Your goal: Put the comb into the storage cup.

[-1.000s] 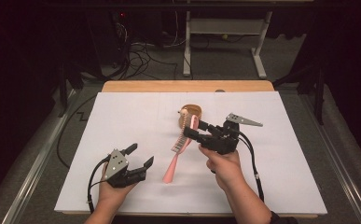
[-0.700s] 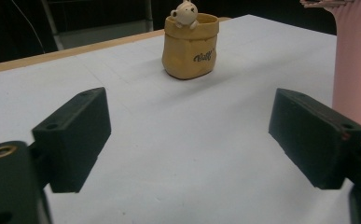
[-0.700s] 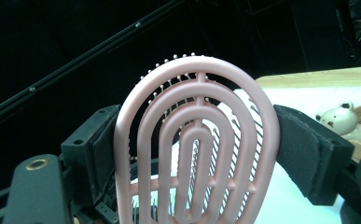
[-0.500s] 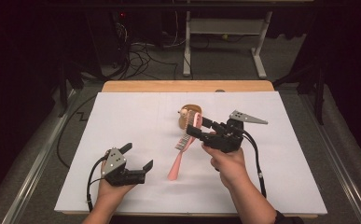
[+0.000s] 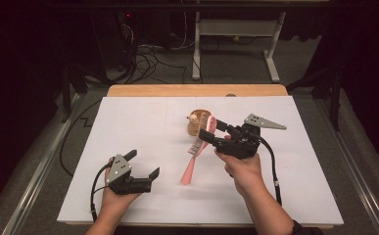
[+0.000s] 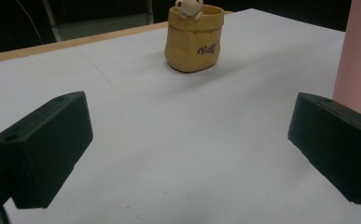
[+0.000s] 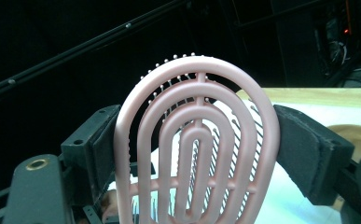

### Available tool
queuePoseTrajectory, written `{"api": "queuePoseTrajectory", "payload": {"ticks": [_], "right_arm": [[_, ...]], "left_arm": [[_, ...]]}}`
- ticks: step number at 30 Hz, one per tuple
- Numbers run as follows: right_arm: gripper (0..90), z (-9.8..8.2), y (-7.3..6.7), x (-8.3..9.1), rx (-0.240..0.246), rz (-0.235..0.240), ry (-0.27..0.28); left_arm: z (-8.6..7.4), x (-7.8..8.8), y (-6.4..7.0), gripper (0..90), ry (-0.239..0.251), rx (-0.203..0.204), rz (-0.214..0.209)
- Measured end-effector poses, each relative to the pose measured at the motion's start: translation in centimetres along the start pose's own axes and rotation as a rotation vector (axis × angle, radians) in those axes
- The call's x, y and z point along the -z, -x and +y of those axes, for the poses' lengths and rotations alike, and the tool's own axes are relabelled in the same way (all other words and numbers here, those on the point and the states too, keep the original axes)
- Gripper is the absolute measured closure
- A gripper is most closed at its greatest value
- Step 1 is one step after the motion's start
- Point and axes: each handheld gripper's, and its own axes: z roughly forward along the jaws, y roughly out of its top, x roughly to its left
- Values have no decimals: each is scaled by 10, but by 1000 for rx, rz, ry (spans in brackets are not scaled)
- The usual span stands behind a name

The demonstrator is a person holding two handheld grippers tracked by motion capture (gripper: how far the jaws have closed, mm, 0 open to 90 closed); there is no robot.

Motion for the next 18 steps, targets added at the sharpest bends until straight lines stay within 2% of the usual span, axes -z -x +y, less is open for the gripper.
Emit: {"api": "queuePoseTrajectory", "payload": {"ticks": [12,18], "right_arm": [[208,7,-3,6,49,-31,10],[208,9,-5,9,83,-57,14]], "left_arm": [[-2,3,-7,0,31,20,-10],[-2,3,-7,0,27,19,-22]]}}
